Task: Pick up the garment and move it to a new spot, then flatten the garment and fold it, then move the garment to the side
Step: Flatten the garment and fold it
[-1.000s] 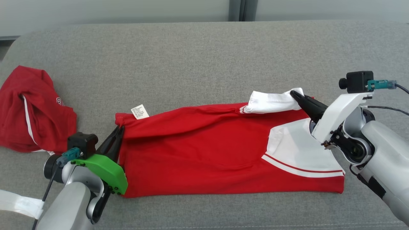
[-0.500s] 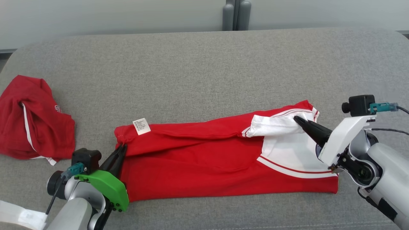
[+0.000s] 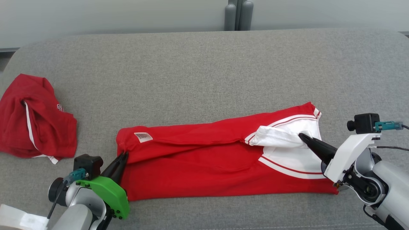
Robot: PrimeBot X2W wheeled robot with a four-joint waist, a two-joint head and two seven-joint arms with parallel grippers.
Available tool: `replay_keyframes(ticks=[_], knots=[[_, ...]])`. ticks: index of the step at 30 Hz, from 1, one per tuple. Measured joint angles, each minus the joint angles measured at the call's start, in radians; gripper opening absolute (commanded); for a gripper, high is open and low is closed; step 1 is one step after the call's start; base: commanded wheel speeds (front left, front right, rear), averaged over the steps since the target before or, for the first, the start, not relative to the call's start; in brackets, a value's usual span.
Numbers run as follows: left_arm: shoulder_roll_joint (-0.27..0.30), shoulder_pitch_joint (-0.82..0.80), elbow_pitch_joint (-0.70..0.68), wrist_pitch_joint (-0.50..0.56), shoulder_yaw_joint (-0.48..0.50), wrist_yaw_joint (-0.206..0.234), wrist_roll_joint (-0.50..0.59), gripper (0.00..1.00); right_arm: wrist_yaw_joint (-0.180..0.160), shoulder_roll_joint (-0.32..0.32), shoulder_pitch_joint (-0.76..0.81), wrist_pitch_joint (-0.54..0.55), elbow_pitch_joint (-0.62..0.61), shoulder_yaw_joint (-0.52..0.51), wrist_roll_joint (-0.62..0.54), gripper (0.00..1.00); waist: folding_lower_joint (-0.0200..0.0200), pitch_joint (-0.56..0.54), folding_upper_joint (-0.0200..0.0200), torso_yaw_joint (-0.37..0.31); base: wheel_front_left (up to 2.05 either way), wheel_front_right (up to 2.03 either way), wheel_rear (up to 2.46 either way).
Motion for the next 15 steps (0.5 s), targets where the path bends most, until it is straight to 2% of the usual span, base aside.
replay_keyframes(ticks=[13, 14, 15], knots=[[0.000, 0.009, -0.010, 0.028, -0.009, 0.008, -0.001, 0.00, 0.000, -0.007, 0.003, -0.017, 0.035, 0.030, -0.036, 0.00, 0.0000, 0.007, 0.0000, 0.008, 0.00, 0.00, 0.00], [0.000, 0.009, -0.010, 0.028, -0.009, 0.009, -0.001, 0.00, 0.000, -0.007, 0.004, -0.017, 0.038, 0.032, -0.039, 0.05, 0.0000, 0.009, 0.0000, 0.009, 0.00, 0.00, 0.00], [0.000, 0.009, -0.010, 0.031, -0.009, 0.009, -0.001, 0.05, 0.000, -0.006, 0.004, -0.017, 0.040, 0.033, -0.041, 0.12, 0.0000, 0.010, 0.0000, 0.011, 0.00, 0.00, 0.00]])
